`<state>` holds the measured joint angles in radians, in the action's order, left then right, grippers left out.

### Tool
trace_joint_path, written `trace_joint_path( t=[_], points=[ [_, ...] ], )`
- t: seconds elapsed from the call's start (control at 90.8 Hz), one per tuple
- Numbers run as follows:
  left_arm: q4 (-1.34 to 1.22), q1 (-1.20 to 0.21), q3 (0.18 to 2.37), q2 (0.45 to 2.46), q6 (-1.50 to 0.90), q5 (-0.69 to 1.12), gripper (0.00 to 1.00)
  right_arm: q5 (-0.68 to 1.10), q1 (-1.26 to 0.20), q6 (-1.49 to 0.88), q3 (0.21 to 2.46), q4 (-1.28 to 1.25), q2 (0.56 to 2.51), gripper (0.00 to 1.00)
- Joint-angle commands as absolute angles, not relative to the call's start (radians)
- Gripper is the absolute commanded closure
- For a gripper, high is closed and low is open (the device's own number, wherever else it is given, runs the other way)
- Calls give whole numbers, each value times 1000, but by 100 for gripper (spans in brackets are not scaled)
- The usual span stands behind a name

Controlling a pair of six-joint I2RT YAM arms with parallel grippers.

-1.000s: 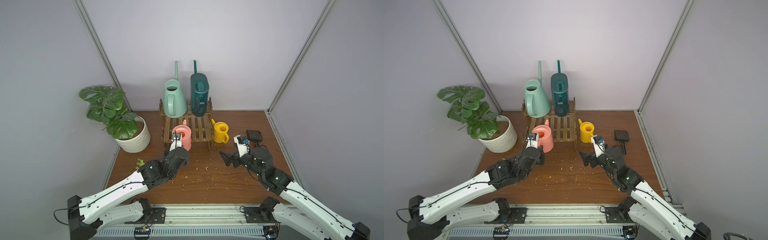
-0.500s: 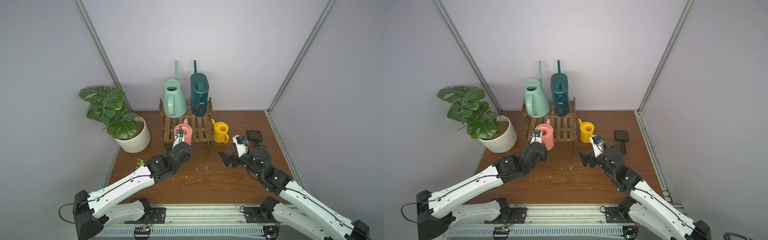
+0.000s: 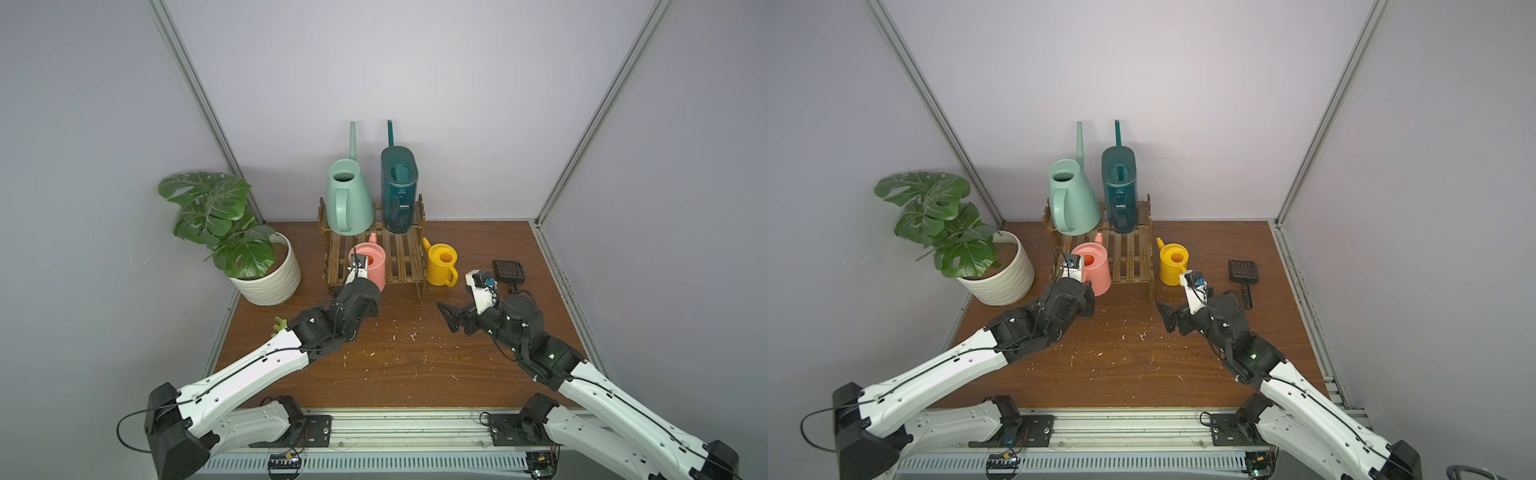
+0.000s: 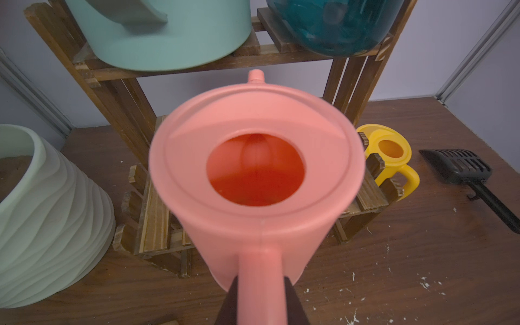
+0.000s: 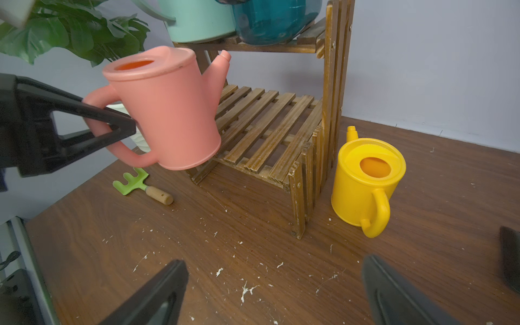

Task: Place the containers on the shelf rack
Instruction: 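Place the container on the shelf.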

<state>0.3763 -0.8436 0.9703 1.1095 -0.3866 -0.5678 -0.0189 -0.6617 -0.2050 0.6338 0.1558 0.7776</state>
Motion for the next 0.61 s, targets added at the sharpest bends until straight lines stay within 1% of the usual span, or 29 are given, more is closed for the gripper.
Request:
trace_joint_path(
  t=[0.0, 0.594],
  points=[
    [308, -804, 958, 1113, -360, -532, 90, -28, -666, -195, 642, 140, 773, 1],
    [237, -736, 959, 1173, -316, -460, 90, -33, -666, -180, 650, 145, 783, 1]
  ],
)
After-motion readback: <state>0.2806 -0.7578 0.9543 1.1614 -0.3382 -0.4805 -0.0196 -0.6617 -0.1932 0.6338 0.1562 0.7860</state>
